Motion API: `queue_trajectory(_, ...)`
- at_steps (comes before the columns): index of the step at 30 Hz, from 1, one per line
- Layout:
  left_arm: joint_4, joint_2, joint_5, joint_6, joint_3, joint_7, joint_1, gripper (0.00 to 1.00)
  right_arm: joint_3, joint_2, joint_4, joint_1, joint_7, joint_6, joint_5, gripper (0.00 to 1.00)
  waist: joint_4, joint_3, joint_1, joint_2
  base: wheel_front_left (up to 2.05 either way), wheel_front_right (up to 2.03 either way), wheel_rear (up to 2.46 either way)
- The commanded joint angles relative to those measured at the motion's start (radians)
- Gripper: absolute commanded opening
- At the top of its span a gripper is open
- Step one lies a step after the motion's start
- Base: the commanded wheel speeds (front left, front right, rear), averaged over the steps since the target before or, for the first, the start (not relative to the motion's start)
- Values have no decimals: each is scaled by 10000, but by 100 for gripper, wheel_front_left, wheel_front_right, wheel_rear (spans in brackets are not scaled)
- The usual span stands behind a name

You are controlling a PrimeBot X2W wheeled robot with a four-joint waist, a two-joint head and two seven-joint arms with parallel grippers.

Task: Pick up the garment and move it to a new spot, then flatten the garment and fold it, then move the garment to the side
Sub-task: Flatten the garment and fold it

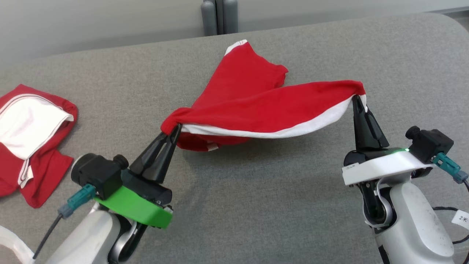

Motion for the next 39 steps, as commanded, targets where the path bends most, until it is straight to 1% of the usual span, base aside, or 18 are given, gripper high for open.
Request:
queue_trajectory(1,-244,190,-64,24,30,-4,-322,0,49,-31,-248,-155,-1,-11,159,0,36,-743,0,0,0,0,0)
queue_trajectory(4,-766,556,-46,24,-38,-3,-839,0,69,-34,-795,-407,0,-11,393,0,52,-1116,0,0,0,0,0)
queue_trajectory(6,-1073,764,-238,24,-86,-3,-1205,0,70,-33,-1149,-609,1,-11,510,0,82,-1334,0,0,0,0,0)
queue_trajectory(7,-1209,965,-332,24,-164,-3,-1425,0,79,-59,-1358,-732,1,-11,597,0,83,-1420,0,0,0,0,0)
queue_trajectory(11,-1600,1444,-824,24,-128,-3,-2316,0,20,-331,-2054,-1287,256,-11,895,0,96,-1571,0,0,0,0,0)
queue_trajectory(15,-1526,1911,-1432,24,-268,-4,-3277,0,-296,-439,-2570,-2077,954,-10,792,0,95,-1276,0,0,0,0,0)
queue_trajectory(18,-1199,2185,-1836,24,-455,-3,-4153,0,-454,-384,-2604,-2881,1378,-10,261,0,58,-678,0,0,0,0,0)
queue_trajectory(22,-628,2332,-2321,24,-597,-4,-5355,0,-345,-176,-2125,-4217,1570,-10,-466,0,-68,321,0,0,0,0,0)
queue_trajectory(23,-386,2287,-2451,24,-564,-2,-5676,0,-413,-138,-1883,-4642,1505,-10,-597,0,-97,628,0,0,0,0,0)
queue_trajectory(25,-116,2258,-2473,24,-618,-2,-6346,0,-545,-80,-1325,-5464,1316,-10,-876,0,-167,1190,0,0,0,0,0)
queue_trajectory(28,360,2134,-2700,24,-475,-1,-7310,0,-748,-24,-321,-6714,849,-10,-973,0,-269,1968,0,0,0,0,0)
queue_trajectory(32,760,2105,-2685,24,-480,-1,-8300,0,-920,-35,937,-7887,266,-13,-954,0,-387,2621,0,0,0,0,0)
queue_trajectory(35,861,1976,-2780,25,-529,-1,-8452,0,-914,-32,1547,-8038,68,-13,-716,0,-425,2761,0,0,0,0,0)
queue_trajectory(39,1131,1766,-3015,25,-693,-2,-7620,0,-737,-38,1966,-7195,-7,-13,-357,0,-480,2623,0,0,0,0,0)
